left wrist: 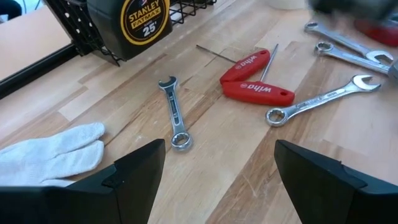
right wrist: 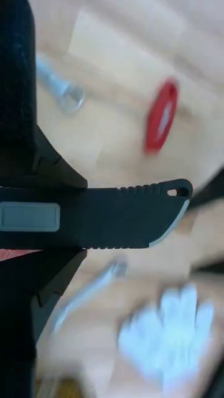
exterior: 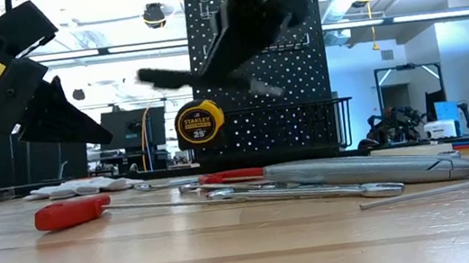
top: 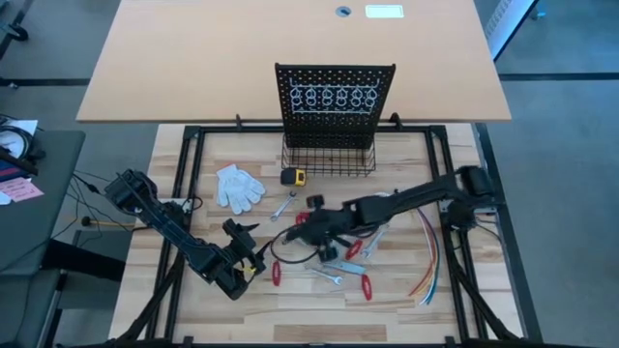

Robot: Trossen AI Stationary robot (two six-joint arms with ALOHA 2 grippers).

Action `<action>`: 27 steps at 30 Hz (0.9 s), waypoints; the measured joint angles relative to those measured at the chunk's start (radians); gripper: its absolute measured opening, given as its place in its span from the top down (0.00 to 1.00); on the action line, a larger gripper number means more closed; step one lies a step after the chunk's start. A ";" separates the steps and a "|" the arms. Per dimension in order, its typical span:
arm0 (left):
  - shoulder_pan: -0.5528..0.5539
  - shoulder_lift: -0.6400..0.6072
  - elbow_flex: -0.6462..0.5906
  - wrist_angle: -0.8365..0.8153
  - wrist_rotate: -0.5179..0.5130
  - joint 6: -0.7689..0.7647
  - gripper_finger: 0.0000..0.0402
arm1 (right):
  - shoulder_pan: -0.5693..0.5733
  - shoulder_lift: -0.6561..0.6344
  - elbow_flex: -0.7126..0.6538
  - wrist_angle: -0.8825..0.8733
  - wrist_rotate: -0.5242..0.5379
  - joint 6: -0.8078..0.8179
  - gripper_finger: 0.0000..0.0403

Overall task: Hang tools onto peg board
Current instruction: Put the black cutter into the black wire basket of the pegboard

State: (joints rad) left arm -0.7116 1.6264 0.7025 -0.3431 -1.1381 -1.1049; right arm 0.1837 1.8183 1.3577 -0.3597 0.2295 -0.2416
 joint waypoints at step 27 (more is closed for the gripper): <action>0.039 0.000 0.000 0.175 -0.034 0.190 0.25 | -0.647 -0.162 -0.215 0.003 -0.204 -0.253 0.67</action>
State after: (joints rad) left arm -0.6728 1.6264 0.7025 -0.1677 -1.1717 -0.9150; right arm -0.4635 1.6562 1.1422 -0.3571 0.0257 -0.4949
